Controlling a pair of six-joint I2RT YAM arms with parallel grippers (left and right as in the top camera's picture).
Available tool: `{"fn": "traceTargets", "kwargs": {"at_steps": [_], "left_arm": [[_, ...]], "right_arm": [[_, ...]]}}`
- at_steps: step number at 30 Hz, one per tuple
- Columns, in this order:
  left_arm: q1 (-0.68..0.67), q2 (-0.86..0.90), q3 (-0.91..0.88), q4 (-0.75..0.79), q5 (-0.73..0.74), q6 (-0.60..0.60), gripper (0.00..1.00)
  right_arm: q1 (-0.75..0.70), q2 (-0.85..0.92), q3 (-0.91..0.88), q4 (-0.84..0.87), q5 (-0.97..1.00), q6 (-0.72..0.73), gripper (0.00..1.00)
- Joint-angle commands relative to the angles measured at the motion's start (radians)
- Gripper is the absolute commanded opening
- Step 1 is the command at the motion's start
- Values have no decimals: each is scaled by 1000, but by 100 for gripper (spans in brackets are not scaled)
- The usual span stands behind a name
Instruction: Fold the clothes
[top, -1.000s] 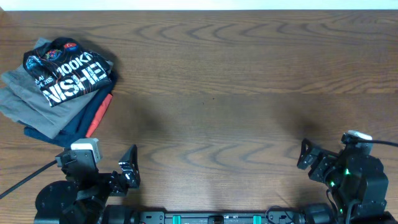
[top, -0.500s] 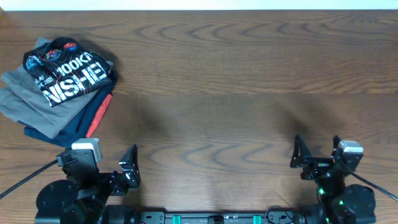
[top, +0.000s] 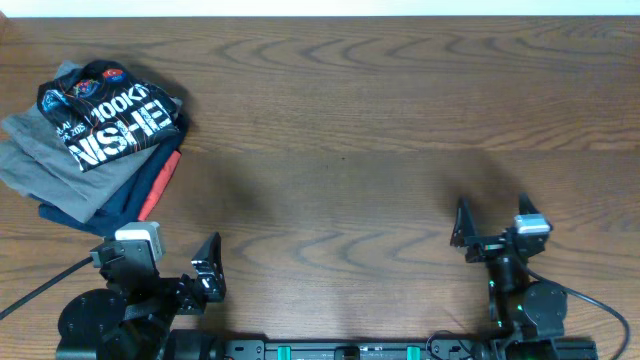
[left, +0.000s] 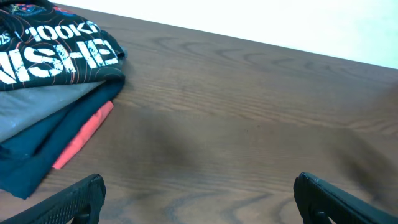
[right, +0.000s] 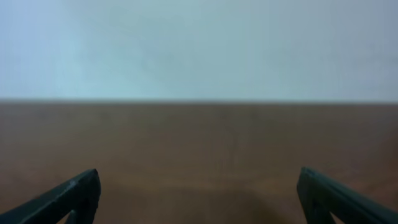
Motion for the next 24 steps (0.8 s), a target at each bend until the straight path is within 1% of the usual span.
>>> {"fn": "traceTargets", "kwargs": {"at_steps": [1, 3, 5, 24], "left_arm": [[-5, -2, -5, 1, -12, -5, 98], [-5, -2, -5, 1, -12, -5, 98], [-5, -2, -5, 1, -12, -5, 98], [-5, -2, -5, 1, -12, -5, 98]], "right_arm": [[-6, -6, -8, -18, -49, -78, 99], [-6, -6, -8, -48, -70, -91, 99], [-5, -6, -8, -44, -70, -74, 99], [-5, -6, -8, -43, -70, -74, 99]]}}
